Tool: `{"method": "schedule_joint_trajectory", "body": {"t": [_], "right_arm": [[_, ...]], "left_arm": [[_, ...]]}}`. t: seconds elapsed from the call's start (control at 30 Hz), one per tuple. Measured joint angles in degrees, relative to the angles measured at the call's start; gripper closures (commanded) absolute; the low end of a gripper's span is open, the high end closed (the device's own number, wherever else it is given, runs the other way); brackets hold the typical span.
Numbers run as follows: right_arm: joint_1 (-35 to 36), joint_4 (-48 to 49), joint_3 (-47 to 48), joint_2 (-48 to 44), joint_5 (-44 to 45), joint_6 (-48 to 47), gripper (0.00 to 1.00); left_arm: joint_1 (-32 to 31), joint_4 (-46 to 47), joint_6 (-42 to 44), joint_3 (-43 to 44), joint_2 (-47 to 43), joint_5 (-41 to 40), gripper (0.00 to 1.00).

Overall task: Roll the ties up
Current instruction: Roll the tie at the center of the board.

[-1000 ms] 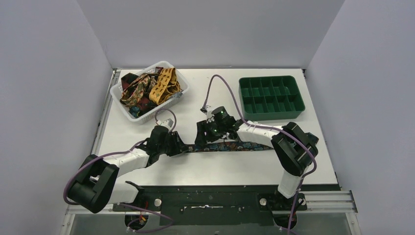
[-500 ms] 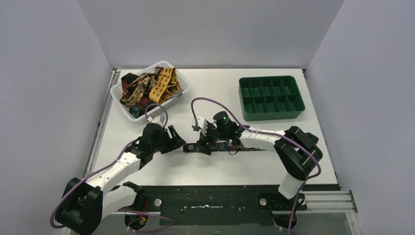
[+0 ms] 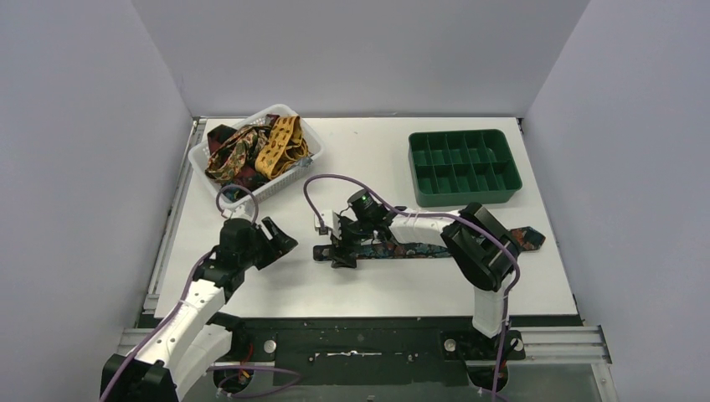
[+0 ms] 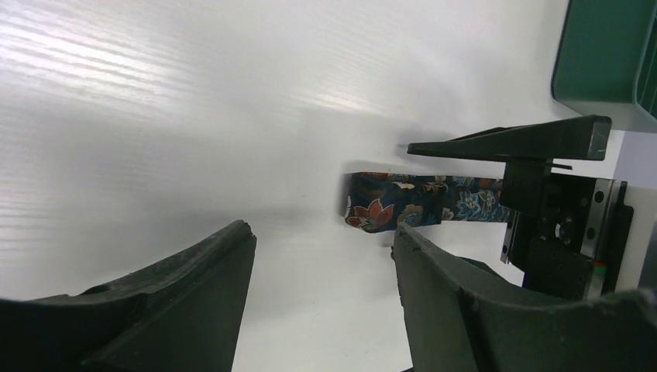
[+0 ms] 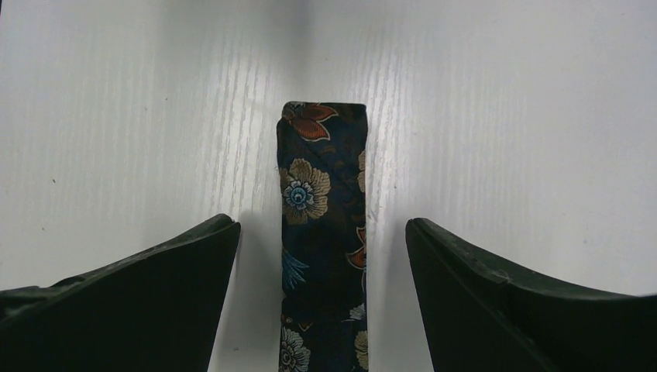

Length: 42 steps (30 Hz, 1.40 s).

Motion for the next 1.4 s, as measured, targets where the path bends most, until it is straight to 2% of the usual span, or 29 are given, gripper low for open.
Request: {"method": "schedule_joint_trajectory", "body": {"t": [0.13, 0.33, 0.4, 0.43, 0.7, 0.93, 1.07, 1.1, 1.2, 1.33, 1.4], "right_arm": [[0.2, -1.6, 0.0, 0.9, -0.2, -1.6, 0.3], [0.2, -2.4, 0.8, 2.1, 0.3, -3.8, 0.54], [0.2, -2.6, 0.8, 2.1, 0.2, -4.3, 0.66], [0.2, -2.6, 0.8, 2.1, 0.2, -4.6, 0.68], [0.8, -4.1, 3.6, 4.2, -1.0, -5.5, 0.71], [3.1, -0.8, 5.4, 6.1, -0.3, -3.0, 0.72], [5.1, 1.4, 7.8, 8.3, 0.3, -1.0, 0.67], [5.5, 1.8, 8.3, 8.7, 0.4, -0.5, 0.62], [5.9, 2.0, 8.6, 8.9, 1.4, 0.5, 0.36], [5.9, 2.8, 8.2, 8.0, 3.9, 2.3, 0.19], [5.9, 3.6, 6.3, 5.4, 6.0, 3.9, 0.16]], "left_arm": [[2.1, -1.1, 0.0, -1.4, -0.6, 1.1, 0.36], [2.9, -2.1, 0.0, -2.3, -0.8, 2.4, 0.36], [3.0, -2.2, 0.0, -2.4, -1.0, 2.6, 0.36], [3.1, -2.2, 0.0, -2.4, -1.0, 2.7, 0.36], [4.0, -2.1, -0.3, -2.4, -1.1, 2.8, 0.36], [4.4, -2.2, -2.3, -3.6, -2.3, 2.6, 0.36], [4.6, -2.8, -2.9, -3.7, -5.1, 1.7, 0.36], [4.8, -3.0, -3.0, -3.7, -5.8, 1.3, 0.35], [5.2, -3.6, -3.1, -3.7, -7.3, 0.5, 0.34], [5.5, -4.0, -3.6, -3.7, -7.9, -0.2, 0.32], [5.6, -4.0, -3.7, -3.7, -7.9, -0.3, 0.31]]}}
